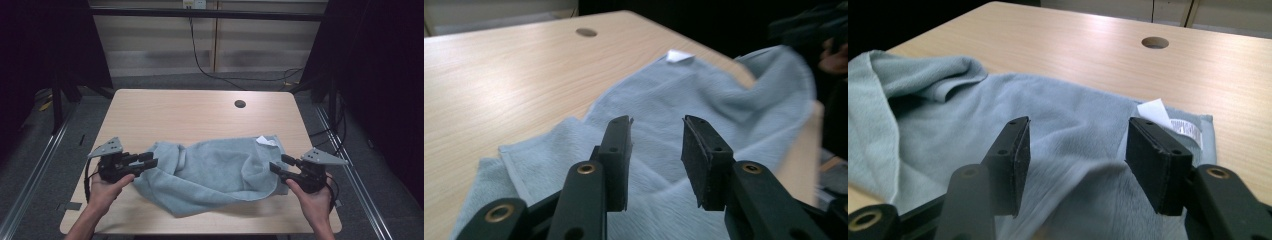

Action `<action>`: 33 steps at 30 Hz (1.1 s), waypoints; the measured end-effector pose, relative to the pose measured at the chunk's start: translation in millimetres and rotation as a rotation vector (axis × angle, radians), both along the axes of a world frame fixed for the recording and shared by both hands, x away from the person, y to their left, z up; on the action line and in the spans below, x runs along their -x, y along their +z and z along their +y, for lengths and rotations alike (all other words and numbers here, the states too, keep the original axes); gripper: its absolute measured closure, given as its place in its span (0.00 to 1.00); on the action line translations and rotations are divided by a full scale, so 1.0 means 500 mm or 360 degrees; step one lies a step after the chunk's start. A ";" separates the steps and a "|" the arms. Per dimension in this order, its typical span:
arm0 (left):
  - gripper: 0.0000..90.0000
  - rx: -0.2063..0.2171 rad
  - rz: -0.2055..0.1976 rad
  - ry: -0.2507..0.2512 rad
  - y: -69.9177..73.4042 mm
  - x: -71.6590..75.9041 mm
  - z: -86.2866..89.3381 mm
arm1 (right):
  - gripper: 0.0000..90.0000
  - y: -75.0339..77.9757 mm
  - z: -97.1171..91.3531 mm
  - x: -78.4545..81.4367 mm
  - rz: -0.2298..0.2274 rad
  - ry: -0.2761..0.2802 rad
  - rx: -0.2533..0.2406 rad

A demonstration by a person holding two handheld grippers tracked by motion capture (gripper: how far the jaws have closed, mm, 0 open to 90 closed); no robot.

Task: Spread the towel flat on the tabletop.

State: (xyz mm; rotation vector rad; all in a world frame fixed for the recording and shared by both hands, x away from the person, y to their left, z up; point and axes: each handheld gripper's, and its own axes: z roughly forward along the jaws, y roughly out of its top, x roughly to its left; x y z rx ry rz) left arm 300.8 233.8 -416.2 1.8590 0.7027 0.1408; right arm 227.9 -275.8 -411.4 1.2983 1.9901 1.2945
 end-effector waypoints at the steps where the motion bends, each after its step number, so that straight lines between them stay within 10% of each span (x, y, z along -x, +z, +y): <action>1: 0.71 -0.0035 0.0005 0.0007 -0.009 -0.015 -0.014 | 0.50 0.000 0.000 0.000 0.0000 0.0000 0.0000; 6: 0.71 -0.0105 0.0079 -0.0037 -0.061 -0.069 -0.085 | 0.59 -0.019 0.004 -0.058 0.0046 0.0001 0.0024; 12: 0.73 -0.0424 0.0215 -0.0152 -0.149 -0.070 -0.131 | 0.63 -0.063 0.035 -0.071 0.0180 0.0091 0.0076; 23: 0.72 -0.0437 0.0251 -0.0126 -0.148 0.013 -0.059 | 0.59 -0.127 0.014 0.062 0.0379 0.0044 0.0191; 24: 0.70 -0.0436 0.0248 -0.0123 -0.146 0.019 -0.055 | 0.58 -0.160 0.006 0.059 0.0456 0.0027 0.0208; 33: 0.67 -0.0301 0.0176 -0.0146 -0.095 -0.001 -0.065 | 0.57 -0.172 0.010 -0.013 0.0417 -0.0004 0.0328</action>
